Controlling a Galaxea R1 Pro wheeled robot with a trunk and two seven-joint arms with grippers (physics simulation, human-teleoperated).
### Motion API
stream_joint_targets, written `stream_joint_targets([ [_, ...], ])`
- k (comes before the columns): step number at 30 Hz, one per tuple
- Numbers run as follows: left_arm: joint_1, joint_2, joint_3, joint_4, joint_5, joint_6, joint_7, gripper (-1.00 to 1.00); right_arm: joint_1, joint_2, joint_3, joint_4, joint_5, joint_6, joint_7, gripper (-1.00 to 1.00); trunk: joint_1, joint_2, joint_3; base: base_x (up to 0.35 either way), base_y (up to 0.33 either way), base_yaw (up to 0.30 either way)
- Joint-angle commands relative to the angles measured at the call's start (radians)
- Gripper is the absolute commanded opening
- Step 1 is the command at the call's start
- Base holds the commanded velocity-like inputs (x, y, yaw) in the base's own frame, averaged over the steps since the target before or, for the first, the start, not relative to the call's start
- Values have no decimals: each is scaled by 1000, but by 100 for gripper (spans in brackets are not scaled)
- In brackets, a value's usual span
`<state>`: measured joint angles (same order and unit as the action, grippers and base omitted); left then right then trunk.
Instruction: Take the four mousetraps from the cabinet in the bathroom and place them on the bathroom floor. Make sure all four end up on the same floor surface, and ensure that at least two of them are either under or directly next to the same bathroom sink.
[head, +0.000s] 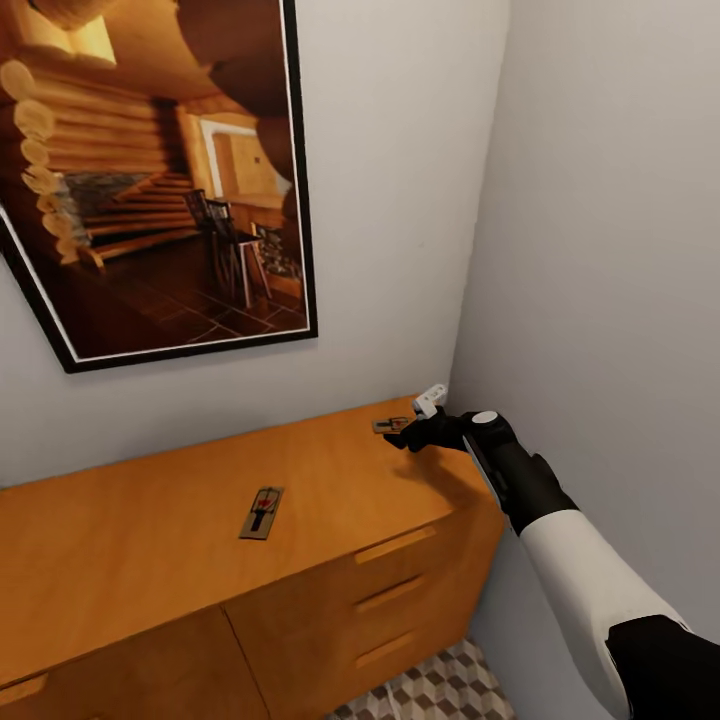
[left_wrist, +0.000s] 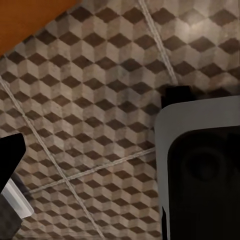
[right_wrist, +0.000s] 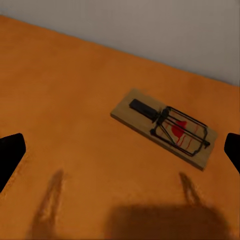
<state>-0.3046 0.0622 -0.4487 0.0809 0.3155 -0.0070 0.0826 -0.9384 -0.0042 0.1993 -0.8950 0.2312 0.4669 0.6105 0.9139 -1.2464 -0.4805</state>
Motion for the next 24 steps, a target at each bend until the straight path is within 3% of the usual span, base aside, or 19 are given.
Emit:
stream_joint_targets([
  [1,-1,-1,-8,2,8,-1,1,100,0,0,0,-2,10,3,6,100,0,-1,-2,0,0,251],
  [11,0,-1,-8,2,8,-1,1,100,0,0,0,-2,10,3,6,100,0,-1,-4,0,-11,91],
  [24,3,-2,-8,2,8,-1,0,100,0,0,0,-1,11,3,6,100,0,-1,-5,0,-180,5],
])
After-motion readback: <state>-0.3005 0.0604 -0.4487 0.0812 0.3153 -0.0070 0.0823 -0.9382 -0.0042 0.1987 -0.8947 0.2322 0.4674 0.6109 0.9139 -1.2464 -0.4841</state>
